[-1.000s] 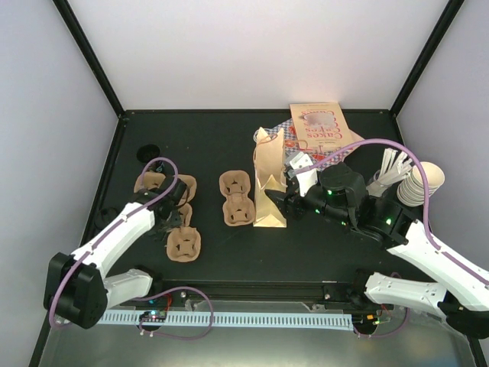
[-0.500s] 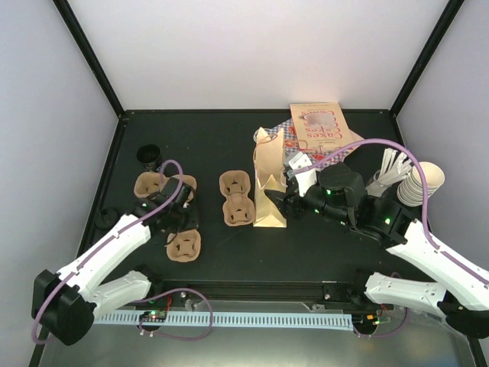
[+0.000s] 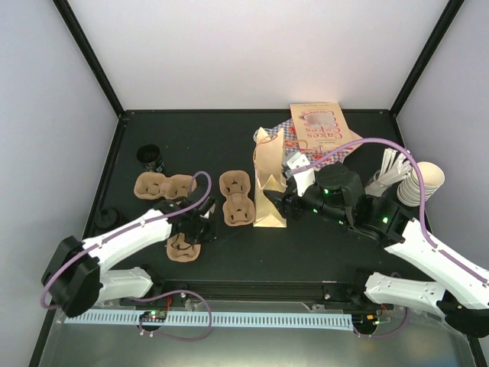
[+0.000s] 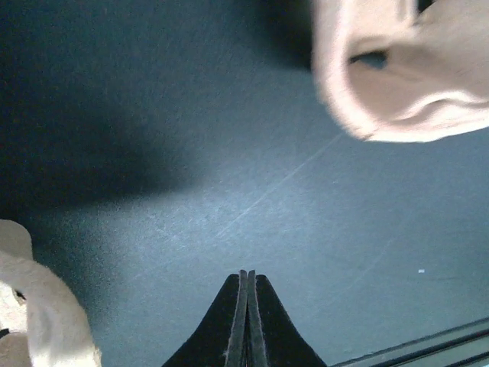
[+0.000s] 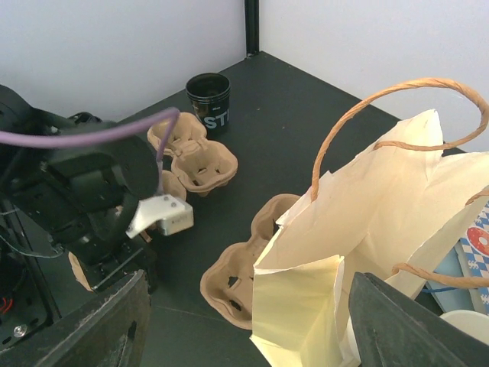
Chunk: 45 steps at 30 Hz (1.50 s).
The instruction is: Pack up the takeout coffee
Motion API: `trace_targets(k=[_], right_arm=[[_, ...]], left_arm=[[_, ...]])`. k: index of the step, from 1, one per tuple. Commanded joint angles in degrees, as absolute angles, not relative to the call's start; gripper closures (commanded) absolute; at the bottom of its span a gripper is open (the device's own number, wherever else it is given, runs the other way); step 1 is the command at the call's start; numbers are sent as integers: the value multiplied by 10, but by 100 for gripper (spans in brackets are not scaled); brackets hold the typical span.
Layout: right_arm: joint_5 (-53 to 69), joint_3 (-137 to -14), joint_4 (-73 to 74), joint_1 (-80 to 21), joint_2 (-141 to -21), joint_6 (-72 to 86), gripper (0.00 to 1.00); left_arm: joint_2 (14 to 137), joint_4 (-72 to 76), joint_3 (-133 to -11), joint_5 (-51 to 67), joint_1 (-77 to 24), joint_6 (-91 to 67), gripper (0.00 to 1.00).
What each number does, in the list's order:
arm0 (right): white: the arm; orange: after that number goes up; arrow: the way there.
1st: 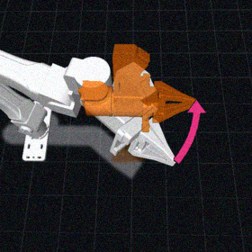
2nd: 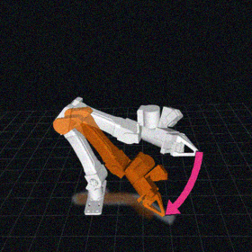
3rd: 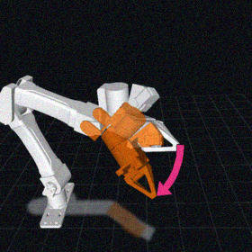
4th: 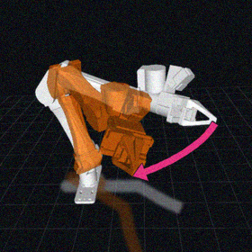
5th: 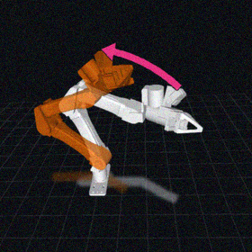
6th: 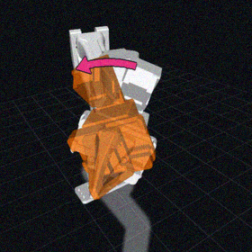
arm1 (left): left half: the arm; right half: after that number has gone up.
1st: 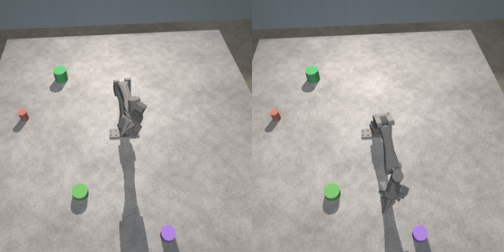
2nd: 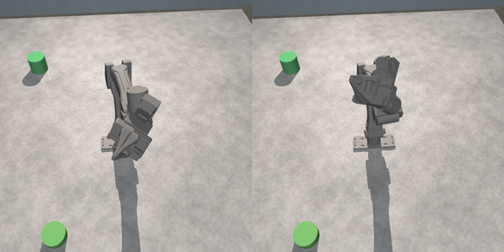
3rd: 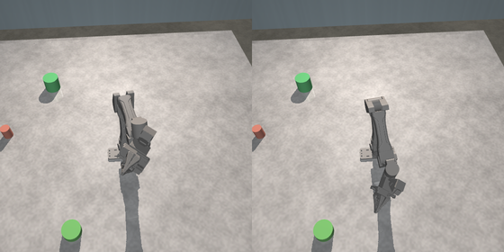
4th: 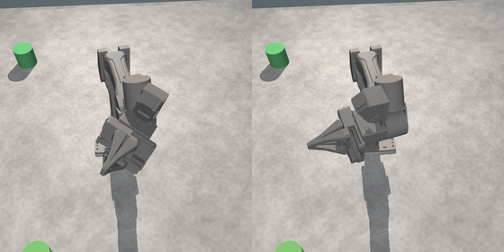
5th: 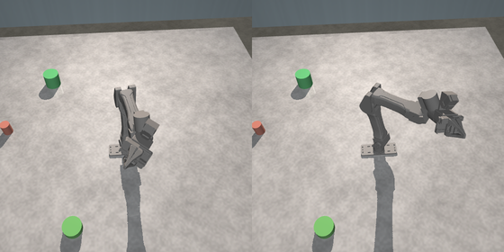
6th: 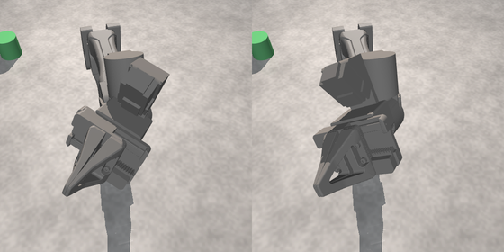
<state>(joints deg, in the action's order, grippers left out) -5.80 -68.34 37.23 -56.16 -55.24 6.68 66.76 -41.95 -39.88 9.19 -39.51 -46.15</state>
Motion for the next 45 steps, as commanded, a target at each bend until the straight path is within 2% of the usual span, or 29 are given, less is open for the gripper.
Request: trace_targets(k=[1,9,15,19,24,28,30,35,45], right_arm=[[-53,-691,355,-560,-553,68,26],[-54,-687,359,-559,-549,68,26],[-61,-683,366,-559,-543,68,26],[-62,-679,366,-559,-543,68,26],[-59,-678,367,-559,-547,68,26],[-65,-677,367,-559,-545,65,26],[-67,-677,368,-559,-544,65,26],[-68,-681,373,-559,-545,66,26],[-81,-683,390,-559,-532,75,26]], left_arm=[[715,-421,-394,113,-402,-458,98],[716,-490,-376,-21,-335,-472,99],[672,-491,-372,-41,-273,-455,98],[651,-447,-391,36,-278,-401,89],[614,-387,-402,100,-308,-372,63],[594,-333,-401,125,-317,-366,19],[599,-300,-398,141,-316,-364,3],[668,-241,-415,165,-320,-363,1],[826,-232,-470,110,-320,-371,16]])
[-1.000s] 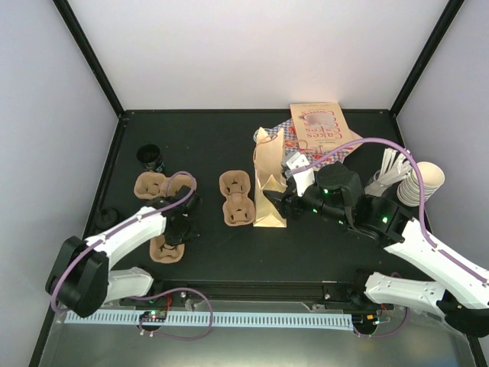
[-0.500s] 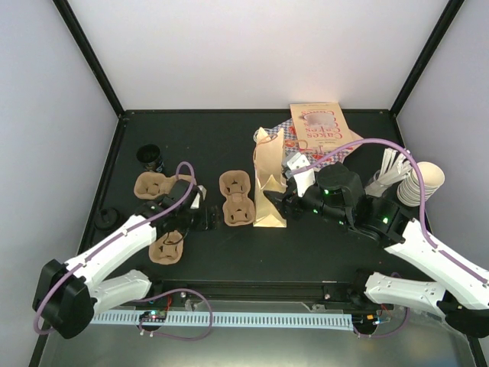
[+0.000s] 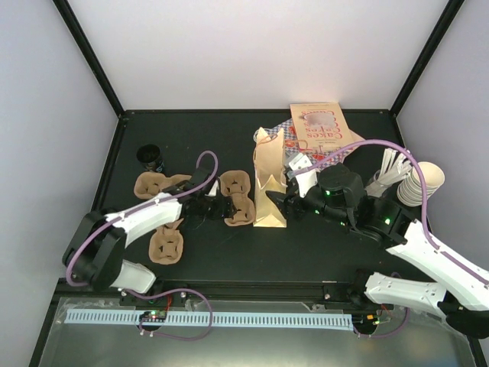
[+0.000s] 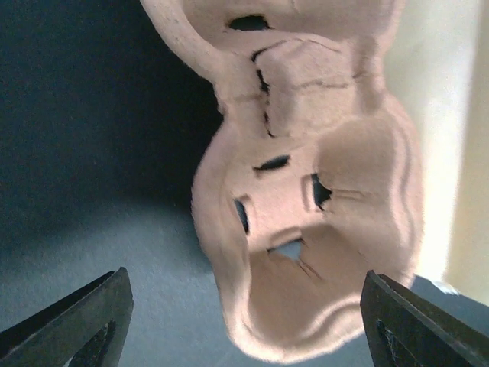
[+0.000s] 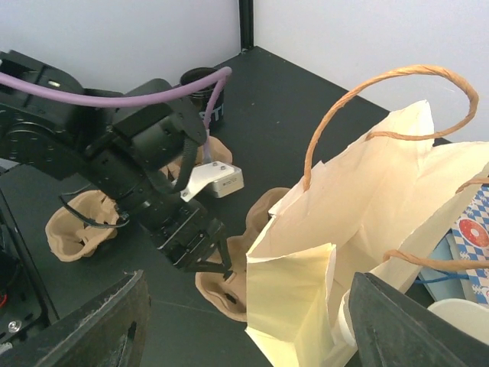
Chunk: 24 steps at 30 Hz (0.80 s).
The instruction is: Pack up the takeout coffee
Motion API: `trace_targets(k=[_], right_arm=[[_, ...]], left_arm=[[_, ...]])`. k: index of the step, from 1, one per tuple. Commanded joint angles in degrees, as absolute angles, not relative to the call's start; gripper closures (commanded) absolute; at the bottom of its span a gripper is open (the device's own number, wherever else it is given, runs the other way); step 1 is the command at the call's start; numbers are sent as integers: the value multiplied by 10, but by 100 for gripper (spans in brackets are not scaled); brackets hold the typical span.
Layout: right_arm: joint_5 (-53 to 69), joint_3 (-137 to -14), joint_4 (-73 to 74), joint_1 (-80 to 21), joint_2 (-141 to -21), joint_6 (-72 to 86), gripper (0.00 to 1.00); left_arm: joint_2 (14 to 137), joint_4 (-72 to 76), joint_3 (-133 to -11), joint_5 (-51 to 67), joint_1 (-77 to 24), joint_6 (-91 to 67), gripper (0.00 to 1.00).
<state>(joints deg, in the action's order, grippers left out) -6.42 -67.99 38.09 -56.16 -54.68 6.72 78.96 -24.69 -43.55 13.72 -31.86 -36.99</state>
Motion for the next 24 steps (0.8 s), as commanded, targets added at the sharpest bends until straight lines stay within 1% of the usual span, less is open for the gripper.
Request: trace_targets(k=[1,9,15,19,24], right_arm=[[-83,-682,391,-559,-532,75,26],[-84,-684,395,-559,-531,76,26],[-71,-685,392,-559,-540,75,26],[-64,-685,399,-559,-548,62,25],[-55,-697,415,-559,-548,37,22]], left_arm=[[838,-232,-474,106,-321,-372,19],[883,-258,-480,75,-320,-372,37],[865,-288,-467,61,-321,-357,60],[847,-304,-450,65,-320,-346,71],[805,-321,-420,92,-322,-319,74]])
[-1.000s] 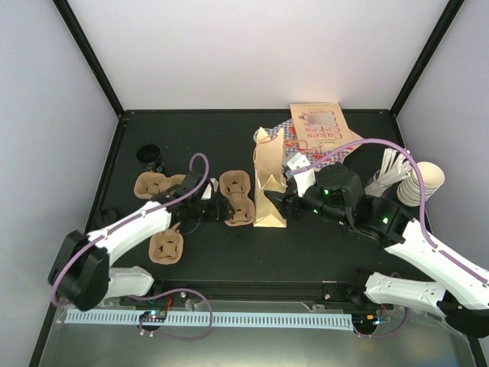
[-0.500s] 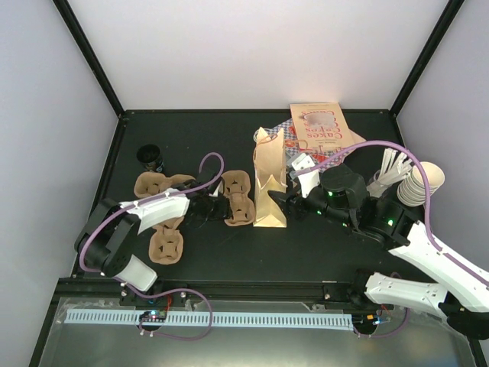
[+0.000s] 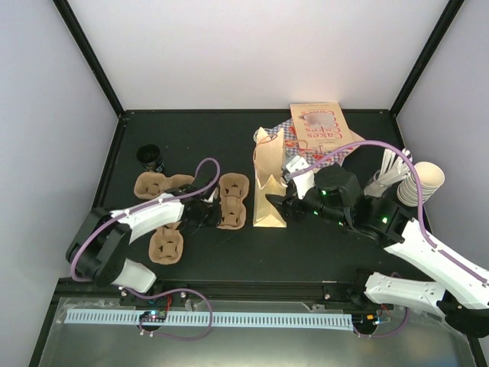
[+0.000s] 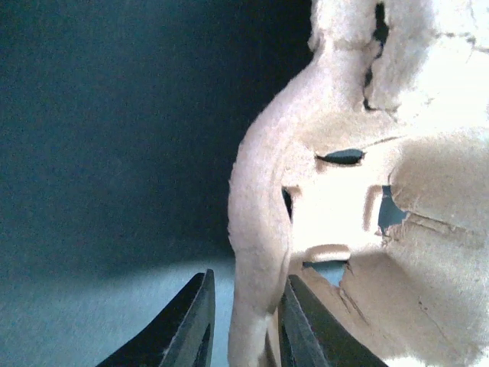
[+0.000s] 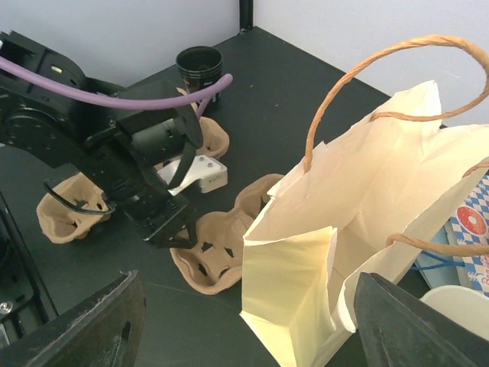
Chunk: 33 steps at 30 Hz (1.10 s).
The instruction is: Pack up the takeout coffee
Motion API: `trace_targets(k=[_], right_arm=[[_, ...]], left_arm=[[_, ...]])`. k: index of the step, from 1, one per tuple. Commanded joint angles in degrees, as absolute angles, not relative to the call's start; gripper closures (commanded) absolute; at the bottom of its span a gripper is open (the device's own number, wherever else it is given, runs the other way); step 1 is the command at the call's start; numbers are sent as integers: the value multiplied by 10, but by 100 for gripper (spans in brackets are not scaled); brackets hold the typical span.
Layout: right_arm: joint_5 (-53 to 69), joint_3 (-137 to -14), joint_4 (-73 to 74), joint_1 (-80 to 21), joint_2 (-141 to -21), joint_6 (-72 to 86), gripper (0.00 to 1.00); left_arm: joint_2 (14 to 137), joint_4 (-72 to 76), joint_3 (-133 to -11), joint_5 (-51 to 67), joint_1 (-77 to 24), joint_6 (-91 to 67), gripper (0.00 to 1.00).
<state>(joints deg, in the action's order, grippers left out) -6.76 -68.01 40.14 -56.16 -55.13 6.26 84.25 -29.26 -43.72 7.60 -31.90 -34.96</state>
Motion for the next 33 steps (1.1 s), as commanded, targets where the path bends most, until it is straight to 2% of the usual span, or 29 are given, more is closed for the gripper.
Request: trace_targets(k=[1,6,18,23,25,27,30,33], right_arm=[[-47,-699,415,-559,-547,32,22],[6,-713,431,-564,-571,0,21],[8,-722,427,-605,-632,-40,18],[-13,-733,419,-624,-670,-32,16],[-17,-734,405,-624,-680,-22,11],[-9,-728,389,-623,-682,-17,1],[-1,-718,375,-623,-688,-19,0],[7,-717,381,-623,-704,-38,0]], left_arm=[[798,-330,-414,97,-322,-317,75],[745,-351,-370,109,-332,-317,76],[631,-408,-327,117,-381,-388,76],[564,-428,-337,105,-391,-413,66],[537,-449,-353,85,-390,-418,63],[513,-468,-372,61,-390,-420,60],[488,-492,-398,27,-386,-416,57],[459,-507,-419,9,-366,-406,49]])
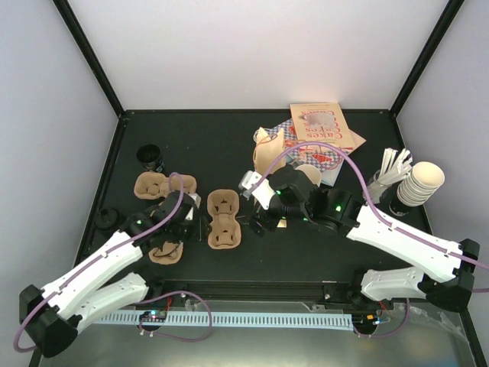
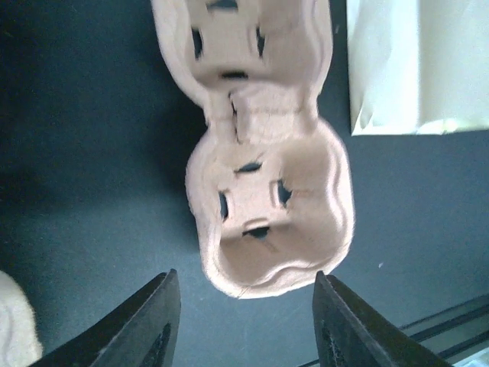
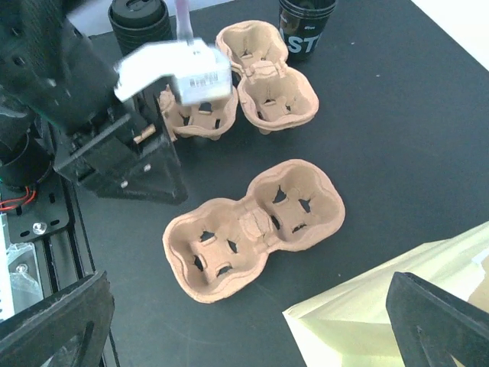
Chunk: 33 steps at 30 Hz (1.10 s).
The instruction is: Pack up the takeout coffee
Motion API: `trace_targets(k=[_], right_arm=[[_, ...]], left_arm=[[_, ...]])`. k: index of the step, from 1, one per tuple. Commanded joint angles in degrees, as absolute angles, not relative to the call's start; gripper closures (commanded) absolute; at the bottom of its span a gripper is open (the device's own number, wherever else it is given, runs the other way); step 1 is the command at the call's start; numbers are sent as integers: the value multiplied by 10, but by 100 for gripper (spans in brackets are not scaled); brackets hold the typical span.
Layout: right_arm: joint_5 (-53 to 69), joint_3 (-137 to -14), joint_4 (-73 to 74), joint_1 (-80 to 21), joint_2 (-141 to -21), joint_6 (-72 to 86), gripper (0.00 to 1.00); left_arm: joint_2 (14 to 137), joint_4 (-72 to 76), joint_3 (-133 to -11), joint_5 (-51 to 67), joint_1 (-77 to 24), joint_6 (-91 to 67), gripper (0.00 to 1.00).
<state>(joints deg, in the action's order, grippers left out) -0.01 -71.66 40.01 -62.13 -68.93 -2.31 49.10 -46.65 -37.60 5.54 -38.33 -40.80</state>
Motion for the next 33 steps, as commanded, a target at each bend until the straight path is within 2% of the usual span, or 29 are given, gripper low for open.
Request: trace_targets(k=[1,5,11,21,33], right_arm=[[10,-722,387,-623,-712,-45,0],[13,-758,416,-623,-755,-65,0],[16,-826,462,-623,-833,-87,0],[-10,-898,499,-624,-932,-102,0],[-35,-904,475,-622,-1013,-141,1]], left_arm=[[446,-509,-426,7,-357,-402,46],[408,-518,-454,20,-296,-369,34],[399,-531,-501,31,-226,-316,2],[366,-512,-520,-2,-219,-272,1],[382,-537,-546,-53,-184,-265,1]])
